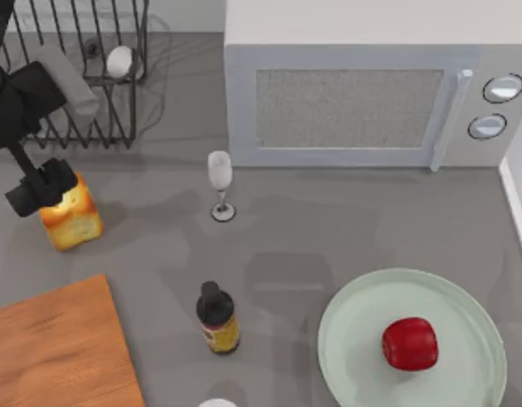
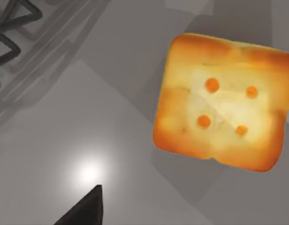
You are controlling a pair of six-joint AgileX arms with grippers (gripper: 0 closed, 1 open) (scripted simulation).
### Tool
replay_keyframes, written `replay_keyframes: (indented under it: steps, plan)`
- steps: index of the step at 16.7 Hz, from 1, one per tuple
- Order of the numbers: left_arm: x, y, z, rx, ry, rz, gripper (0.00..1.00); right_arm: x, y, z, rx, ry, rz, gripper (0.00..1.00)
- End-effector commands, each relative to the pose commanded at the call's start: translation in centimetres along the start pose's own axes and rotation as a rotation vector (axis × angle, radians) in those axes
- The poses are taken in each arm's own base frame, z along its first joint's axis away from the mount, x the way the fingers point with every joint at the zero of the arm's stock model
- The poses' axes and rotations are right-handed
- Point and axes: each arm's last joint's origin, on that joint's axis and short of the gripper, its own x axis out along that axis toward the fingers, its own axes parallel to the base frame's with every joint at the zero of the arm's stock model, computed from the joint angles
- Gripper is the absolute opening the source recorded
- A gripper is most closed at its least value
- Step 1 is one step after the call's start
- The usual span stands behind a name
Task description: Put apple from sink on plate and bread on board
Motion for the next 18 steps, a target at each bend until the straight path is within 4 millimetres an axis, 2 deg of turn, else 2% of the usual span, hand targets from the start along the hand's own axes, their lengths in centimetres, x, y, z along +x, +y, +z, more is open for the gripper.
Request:
replay_keyframes:
  steps: [3, 6, 13, 18]
  plan:
    - [3.4, 1.6, 1.9, 0.098, 0.090, -0.115, 1.00, 0.0, 0.0, 0.0, 0.000, 0.000, 0.000, 1.00]
    - [5.2, 2.2, 2.7, 0.149, 0.131, -0.175, 1.00, 0.0, 0.0, 0.0, 0.000, 0.000, 0.000, 1.00]
    - [5.9, 2.2, 2.6, 0.152, 0.137, -0.183, 1.00, 0.0, 0.0, 0.0, 0.000, 0.000, 0.000, 1.00]
    - [10.7, 1.5, 2.1, 0.153, 0.129, -0.173, 1.00, 0.0, 0.0, 0.0, 0.000, 0.000, 0.000, 1.00]
